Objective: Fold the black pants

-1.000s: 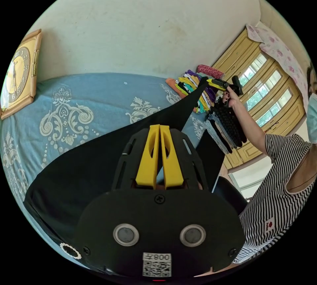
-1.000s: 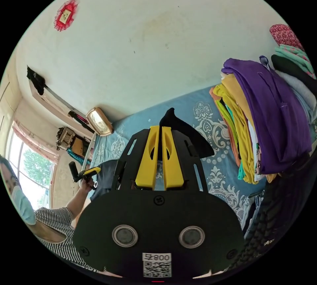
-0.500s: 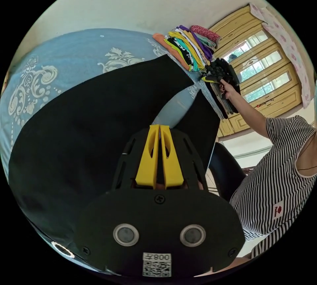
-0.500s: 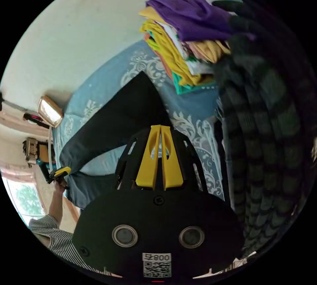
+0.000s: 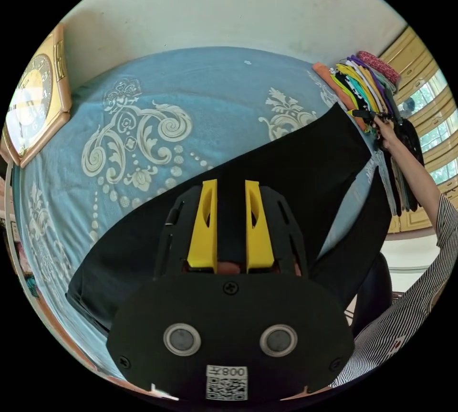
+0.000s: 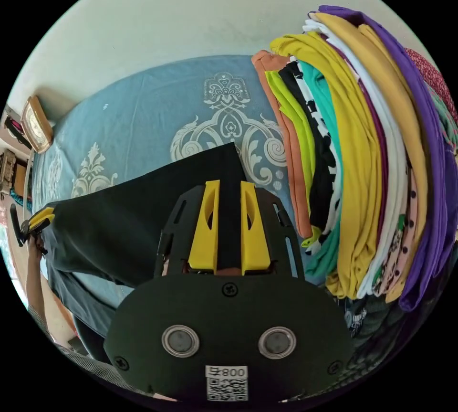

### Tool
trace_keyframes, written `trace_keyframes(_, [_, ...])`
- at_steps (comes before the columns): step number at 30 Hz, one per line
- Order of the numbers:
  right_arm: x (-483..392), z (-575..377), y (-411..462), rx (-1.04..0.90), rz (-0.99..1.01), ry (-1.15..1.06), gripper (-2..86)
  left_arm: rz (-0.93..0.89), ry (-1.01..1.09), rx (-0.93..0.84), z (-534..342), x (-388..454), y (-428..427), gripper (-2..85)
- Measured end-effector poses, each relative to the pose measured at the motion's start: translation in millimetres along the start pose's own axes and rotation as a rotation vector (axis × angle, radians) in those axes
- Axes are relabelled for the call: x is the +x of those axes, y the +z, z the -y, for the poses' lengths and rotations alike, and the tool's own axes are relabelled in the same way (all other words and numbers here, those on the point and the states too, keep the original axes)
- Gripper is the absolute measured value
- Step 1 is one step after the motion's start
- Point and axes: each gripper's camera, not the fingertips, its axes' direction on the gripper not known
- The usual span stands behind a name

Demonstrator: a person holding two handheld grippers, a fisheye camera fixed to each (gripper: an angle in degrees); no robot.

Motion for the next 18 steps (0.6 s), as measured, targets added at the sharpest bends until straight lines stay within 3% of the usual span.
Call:
trace_keyframes(2, [-9, 17, 31, -0.065, -0.014, 0.003, 7.4, 0.029, -0.007, -0.001, 4, -1, 6, 6.5])
trace_keyframes(7, [-17, 15, 32, -0.015, 0.013, 0.008, 1.6, 0.057, 0.028, 0.009, 6, 4, 5, 1.2])
trace_keyframes(14, [-34, 35, -25, 0.117, 0.012, -0.026, 0.0, 0.047, -0.036, 0.185, 6, -2, -16, 0.6])
trace_keyframes(18, [-49, 56, 4, -0.032, -0.155, 0.008, -0.3, -0.029, -0.065, 0.151, 5, -6, -2, 2.5])
